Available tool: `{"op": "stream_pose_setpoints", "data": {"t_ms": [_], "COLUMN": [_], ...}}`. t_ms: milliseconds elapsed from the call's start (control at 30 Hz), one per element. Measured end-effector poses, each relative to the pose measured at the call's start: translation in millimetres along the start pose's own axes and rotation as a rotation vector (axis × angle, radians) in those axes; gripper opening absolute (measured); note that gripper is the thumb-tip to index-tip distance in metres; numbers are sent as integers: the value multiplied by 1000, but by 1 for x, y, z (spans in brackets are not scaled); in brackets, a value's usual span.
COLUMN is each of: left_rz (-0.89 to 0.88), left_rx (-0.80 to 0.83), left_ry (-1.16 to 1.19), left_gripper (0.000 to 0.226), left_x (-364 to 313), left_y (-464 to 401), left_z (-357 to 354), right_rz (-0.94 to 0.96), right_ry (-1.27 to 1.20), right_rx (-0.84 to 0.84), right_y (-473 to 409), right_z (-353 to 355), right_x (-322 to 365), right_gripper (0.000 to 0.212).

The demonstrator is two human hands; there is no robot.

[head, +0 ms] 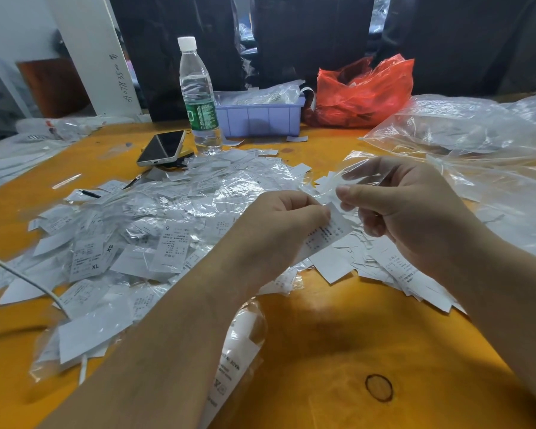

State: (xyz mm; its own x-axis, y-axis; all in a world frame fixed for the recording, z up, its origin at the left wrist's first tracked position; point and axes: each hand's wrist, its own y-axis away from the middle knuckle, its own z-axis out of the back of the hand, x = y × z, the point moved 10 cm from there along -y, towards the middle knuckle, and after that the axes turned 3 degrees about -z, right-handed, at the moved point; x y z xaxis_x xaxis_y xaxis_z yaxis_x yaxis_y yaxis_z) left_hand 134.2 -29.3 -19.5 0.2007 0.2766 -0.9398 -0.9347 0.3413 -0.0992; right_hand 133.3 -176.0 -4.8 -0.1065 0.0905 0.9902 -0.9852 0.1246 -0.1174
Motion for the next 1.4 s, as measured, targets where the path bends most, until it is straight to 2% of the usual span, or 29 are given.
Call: {"op": "stream_pose_setpoints", "data": {"t_ms": [300,733,1000,1400], "left_rz": [-8,12,-15,24], "left_rx": [-31,-127,-95,-6], "left_ry": [9,30,41,5], "left_gripper": [28,26,15,15], "left_x": [-2,3,1,0], "left_y": [0,-1,-2,0], "left_z": [4,16,14,2], "right_rz": [13,-23,-43,-48], "right_ry": [-47,-29,-25,-71], "right_rx": [103,148,163,131], "right_y": [3,3,4,3], "right_z": [-10,-15,-17,-13], "right_x": [3,1,0,0], "right_gripper": [22,32,32,25]}}
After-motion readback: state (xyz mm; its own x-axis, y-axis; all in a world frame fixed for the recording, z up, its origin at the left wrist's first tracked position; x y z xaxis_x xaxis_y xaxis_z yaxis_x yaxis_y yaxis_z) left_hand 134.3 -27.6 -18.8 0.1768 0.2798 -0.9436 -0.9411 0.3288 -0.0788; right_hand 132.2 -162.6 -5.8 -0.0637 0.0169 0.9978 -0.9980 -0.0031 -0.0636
